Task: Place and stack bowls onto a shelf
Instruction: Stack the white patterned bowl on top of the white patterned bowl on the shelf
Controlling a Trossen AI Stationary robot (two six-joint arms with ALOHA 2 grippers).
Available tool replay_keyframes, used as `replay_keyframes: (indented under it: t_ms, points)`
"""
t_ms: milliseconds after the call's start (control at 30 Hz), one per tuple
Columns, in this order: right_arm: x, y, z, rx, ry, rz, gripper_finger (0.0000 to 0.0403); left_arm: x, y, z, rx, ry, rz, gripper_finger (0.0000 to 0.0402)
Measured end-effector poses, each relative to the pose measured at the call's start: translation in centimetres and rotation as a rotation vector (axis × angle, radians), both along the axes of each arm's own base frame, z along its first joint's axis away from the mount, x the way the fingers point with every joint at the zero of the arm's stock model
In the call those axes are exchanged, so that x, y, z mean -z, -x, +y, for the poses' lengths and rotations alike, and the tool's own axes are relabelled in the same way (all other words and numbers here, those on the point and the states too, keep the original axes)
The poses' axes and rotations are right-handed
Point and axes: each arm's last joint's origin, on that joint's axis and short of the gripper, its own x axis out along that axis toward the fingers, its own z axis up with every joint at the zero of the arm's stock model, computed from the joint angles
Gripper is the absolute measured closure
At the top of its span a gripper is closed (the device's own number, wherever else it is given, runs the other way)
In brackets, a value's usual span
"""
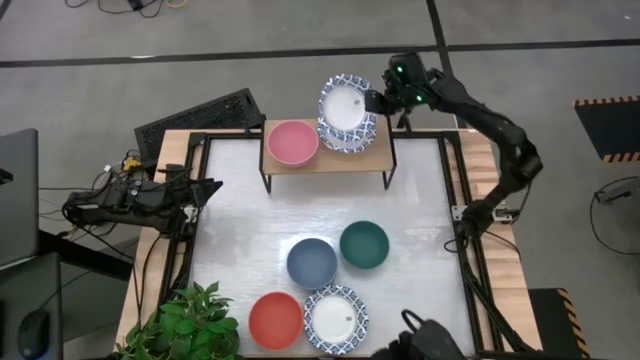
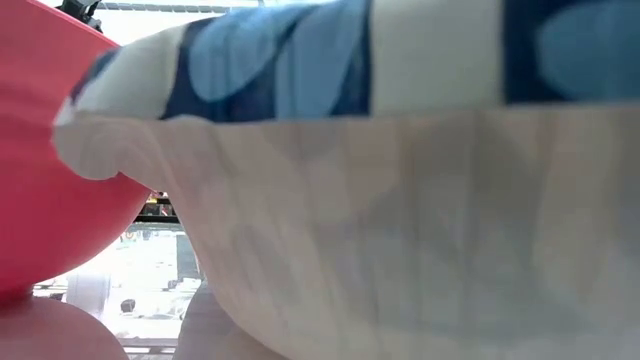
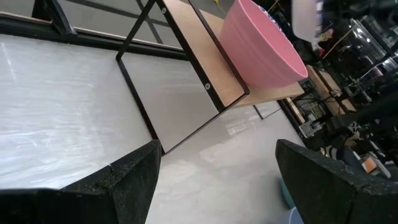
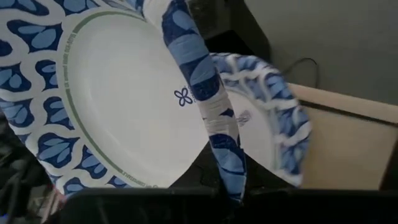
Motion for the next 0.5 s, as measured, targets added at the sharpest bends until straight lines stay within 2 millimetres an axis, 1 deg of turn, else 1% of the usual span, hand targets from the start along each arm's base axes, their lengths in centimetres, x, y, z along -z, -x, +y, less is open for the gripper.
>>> replay_keyframes:
  t_ms: [100,200,400,500]
  points:
    - [0.5,-0.4,-1.3,0.000,-0.041,0.060,0.0383,0.0,0.0,0.0,0.000,0.000,0.003,0.0100]
    - [1.0,-0.9,-1.9,-0.026,-0.075,0.123,0.0382,0.0,0.0,0.0,0.000,0.000,0.003,0.0100]
    - [1.6,-1.1,-2.0,-0.054,-0.122,0.191,0.0355,0.0,0.0,0.0,-0.001,-0.001,0.004,0.0100]
    - [1.4,-1.0,-2.0,-0.067,-0.100,0.187,0.0348,0.0,0.0,0.0,-0.001,-0.001,0.005,0.0100]
